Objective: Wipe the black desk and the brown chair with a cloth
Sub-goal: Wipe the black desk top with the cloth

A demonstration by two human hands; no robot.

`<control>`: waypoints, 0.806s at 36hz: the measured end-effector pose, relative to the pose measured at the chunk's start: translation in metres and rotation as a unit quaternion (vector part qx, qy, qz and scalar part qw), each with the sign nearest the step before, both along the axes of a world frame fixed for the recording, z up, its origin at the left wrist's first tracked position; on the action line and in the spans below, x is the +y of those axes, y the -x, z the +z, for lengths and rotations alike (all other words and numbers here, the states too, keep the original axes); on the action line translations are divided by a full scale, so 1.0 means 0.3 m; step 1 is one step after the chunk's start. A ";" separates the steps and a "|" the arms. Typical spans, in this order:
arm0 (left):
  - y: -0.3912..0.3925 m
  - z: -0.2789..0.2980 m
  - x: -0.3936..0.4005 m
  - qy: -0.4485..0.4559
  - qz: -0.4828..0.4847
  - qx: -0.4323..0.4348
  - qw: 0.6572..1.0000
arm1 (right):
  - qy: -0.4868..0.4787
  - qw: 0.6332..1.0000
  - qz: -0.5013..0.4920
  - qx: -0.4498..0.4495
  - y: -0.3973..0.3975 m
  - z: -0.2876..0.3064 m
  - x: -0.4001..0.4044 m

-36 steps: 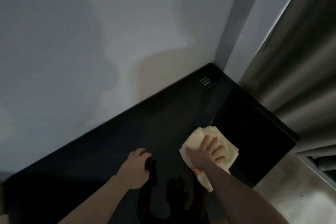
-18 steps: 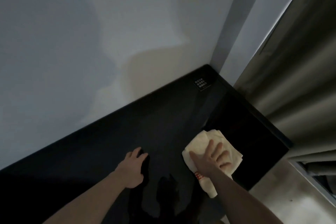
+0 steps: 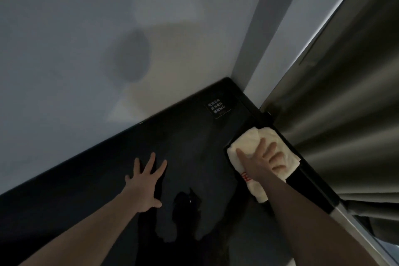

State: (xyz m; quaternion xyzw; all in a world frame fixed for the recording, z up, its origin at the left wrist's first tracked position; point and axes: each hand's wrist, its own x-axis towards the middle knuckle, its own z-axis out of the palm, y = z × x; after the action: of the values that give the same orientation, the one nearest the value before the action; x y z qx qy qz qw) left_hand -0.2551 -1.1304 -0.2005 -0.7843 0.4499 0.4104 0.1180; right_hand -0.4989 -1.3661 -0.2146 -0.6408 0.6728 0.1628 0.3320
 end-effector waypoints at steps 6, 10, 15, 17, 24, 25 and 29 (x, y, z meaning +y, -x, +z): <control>-0.009 -0.026 0.010 0.008 0.000 -0.004 1.000 | 0.031 0.999 -0.006 0.017 -0.025 -0.028 -0.159; -0.014 -0.036 0.014 0.014 0.000 -0.005 1.000 | 0.042 0.999 -0.006 0.023 -0.036 -0.047 -0.198; -0.014 -0.027 0.015 0.014 -0.005 -0.012 1.000 | 0.055 0.998 0.009 0.028 -0.030 -0.046 -0.160; -0.010 -0.020 0.017 0.021 -0.006 -0.016 1.000 | 0.055 0.998 0.027 0.035 -0.027 -0.047 -0.112; 0.025 0.013 0.077 0.026 -0.005 -0.016 1.000 | 0.028 0.996 0.075 0.030 0.015 -0.030 0.163; 0.031 0.016 0.102 0.023 -0.013 -0.014 1.000 | 0.027 0.996 0.080 0.026 0.022 -0.025 0.206; 0.050 0.035 0.239 0.005 -0.051 -0.004 0.999 | 0.014 0.996 0.081 0.015 0.038 -0.007 0.388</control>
State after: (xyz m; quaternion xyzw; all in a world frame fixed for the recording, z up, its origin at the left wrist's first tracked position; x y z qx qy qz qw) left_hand -0.2702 -1.0587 -0.1900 -0.7629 0.4910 0.3980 0.1364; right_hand -0.5103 -1.2499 -0.2166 -0.6957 0.6255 0.1892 0.2982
